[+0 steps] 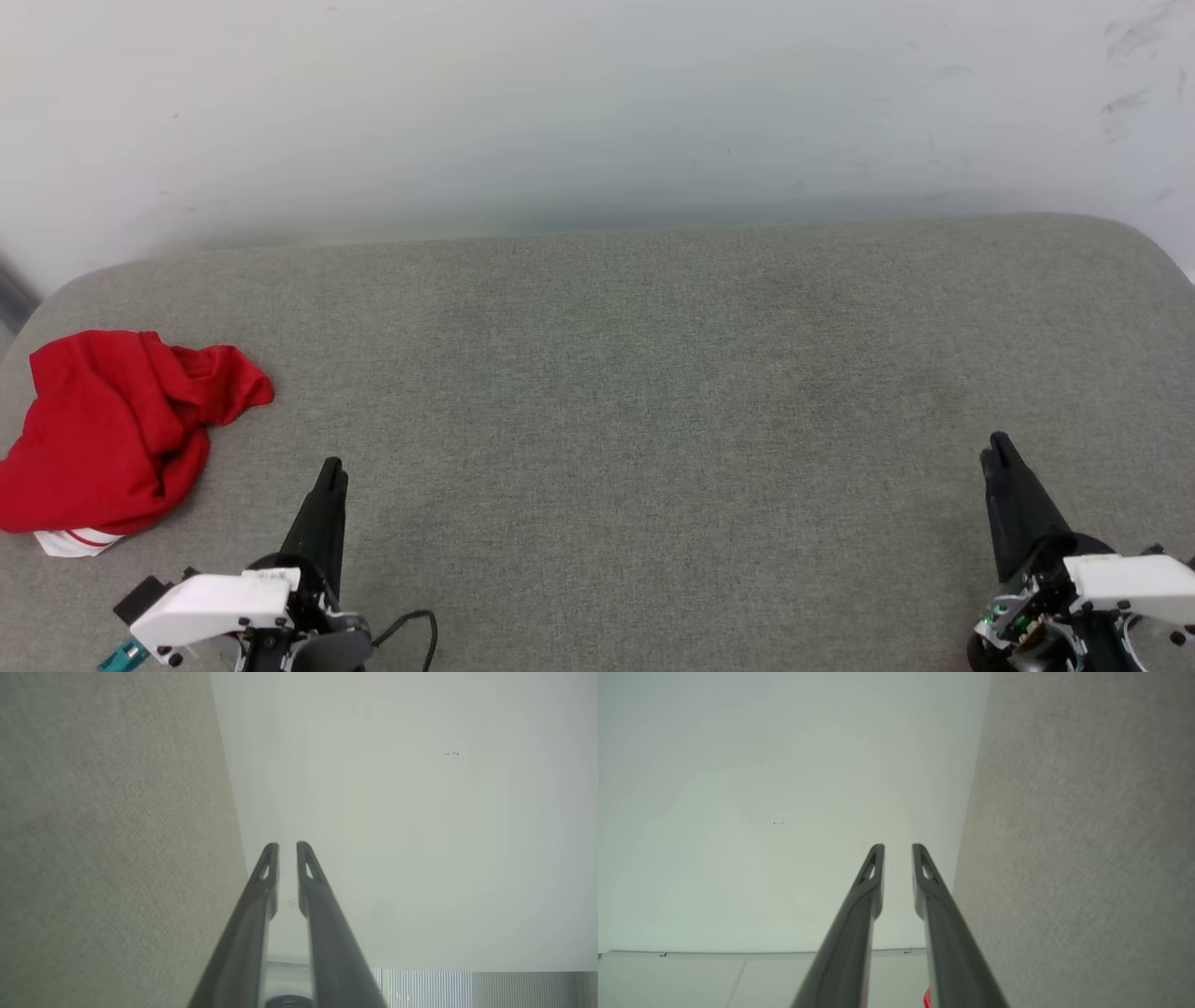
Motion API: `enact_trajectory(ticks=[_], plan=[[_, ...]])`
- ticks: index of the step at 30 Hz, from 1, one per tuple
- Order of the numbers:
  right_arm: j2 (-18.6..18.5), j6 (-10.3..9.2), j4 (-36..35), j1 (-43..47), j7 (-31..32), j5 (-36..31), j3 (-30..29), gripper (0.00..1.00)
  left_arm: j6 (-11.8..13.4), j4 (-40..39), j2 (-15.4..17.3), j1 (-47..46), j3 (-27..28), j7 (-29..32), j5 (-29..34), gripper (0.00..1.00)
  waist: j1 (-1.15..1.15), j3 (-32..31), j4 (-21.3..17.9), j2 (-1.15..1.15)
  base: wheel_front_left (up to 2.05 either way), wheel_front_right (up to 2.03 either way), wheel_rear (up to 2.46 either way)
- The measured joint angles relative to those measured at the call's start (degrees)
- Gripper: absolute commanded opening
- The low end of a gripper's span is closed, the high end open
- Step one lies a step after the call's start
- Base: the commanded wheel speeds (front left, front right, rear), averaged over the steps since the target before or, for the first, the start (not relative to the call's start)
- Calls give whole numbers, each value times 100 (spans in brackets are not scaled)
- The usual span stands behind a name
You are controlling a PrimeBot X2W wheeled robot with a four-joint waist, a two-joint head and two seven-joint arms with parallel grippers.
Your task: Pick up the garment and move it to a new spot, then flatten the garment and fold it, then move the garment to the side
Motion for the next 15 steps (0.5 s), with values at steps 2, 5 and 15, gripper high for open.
enact_trajectory(ticks=[2, 5, 15], plan=[[2, -1, 101, 110, -1, 0, 1, 100, 1, 108, -12, 110, -15, -8, 0, 100, 0, 0, 0, 0, 0, 0, 0], [4, -2, 140, 208, -62, -4, 41, 100, 5, 140, -19, 210, -26, -70, 14, 100, 0, 3, -1, 0, 0, 0, 0], [8, -2, 31, 208, -339, -310, 183, 100, 5, 14, -19, 304, 16, -338, 208, 100, 0, 20, -14, 0, 0, 0, 0]])
